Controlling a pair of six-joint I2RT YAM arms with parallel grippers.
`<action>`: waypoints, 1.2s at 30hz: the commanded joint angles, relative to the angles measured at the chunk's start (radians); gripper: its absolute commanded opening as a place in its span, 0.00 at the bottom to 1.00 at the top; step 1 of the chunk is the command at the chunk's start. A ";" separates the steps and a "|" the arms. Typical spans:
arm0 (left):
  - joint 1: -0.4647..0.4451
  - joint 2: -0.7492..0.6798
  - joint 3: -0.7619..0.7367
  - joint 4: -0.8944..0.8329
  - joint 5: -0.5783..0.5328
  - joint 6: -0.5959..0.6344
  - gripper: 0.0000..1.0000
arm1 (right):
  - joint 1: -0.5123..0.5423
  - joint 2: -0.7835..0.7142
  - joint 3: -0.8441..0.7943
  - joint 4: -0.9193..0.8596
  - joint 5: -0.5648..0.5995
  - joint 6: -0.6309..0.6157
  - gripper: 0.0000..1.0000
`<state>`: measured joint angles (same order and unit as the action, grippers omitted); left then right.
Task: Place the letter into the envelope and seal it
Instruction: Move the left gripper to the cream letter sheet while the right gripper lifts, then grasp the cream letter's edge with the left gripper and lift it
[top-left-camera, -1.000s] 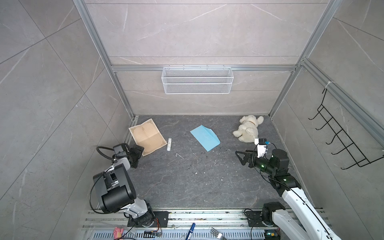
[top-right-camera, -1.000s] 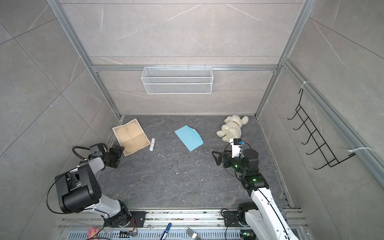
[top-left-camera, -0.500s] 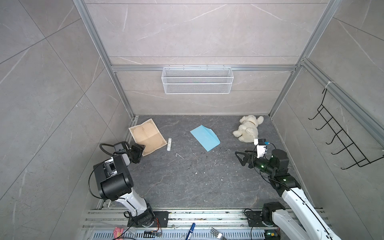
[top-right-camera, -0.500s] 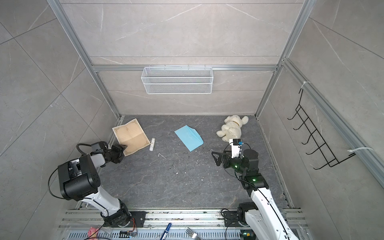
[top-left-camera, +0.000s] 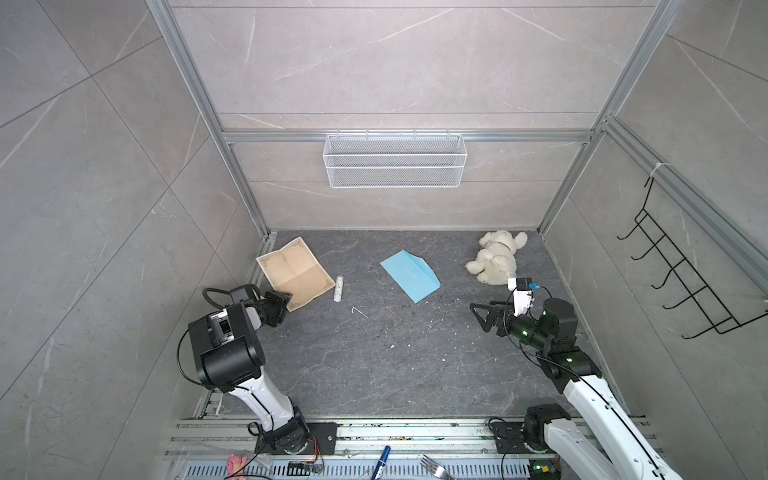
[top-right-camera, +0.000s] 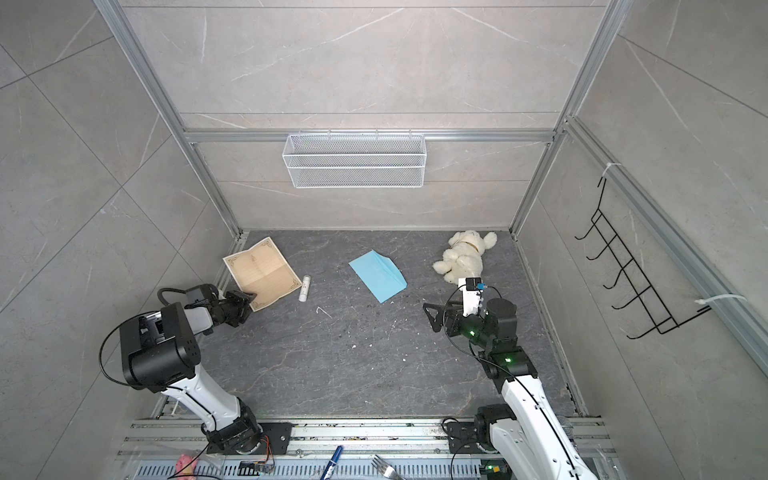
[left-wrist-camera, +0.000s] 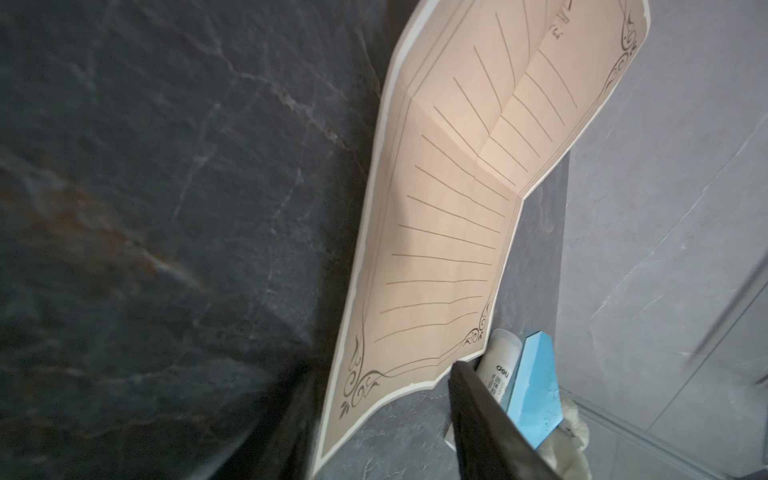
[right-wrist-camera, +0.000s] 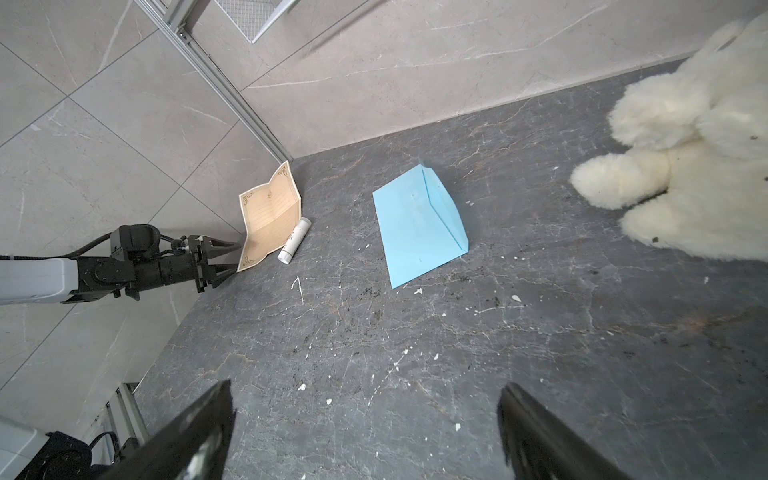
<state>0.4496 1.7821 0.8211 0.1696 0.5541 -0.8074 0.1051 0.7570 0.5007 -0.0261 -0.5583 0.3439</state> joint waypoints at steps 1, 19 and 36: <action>0.006 0.022 0.029 0.053 0.041 -0.013 0.40 | -0.002 -0.009 -0.015 0.002 -0.012 -0.020 0.99; 0.006 -0.113 0.124 -0.013 0.048 -0.006 0.00 | -0.002 0.008 -0.005 0.017 -0.027 0.006 0.99; -0.181 -0.483 0.316 -0.198 0.218 -0.089 0.00 | 0.083 -0.070 0.151 -0.045 -0.022 -0.071 0.99</action>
<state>0.3279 1.3643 1.0920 0.0219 0.7208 -0.8692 0.1513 0.6956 0.6006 -0.0570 -0.5907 0.3172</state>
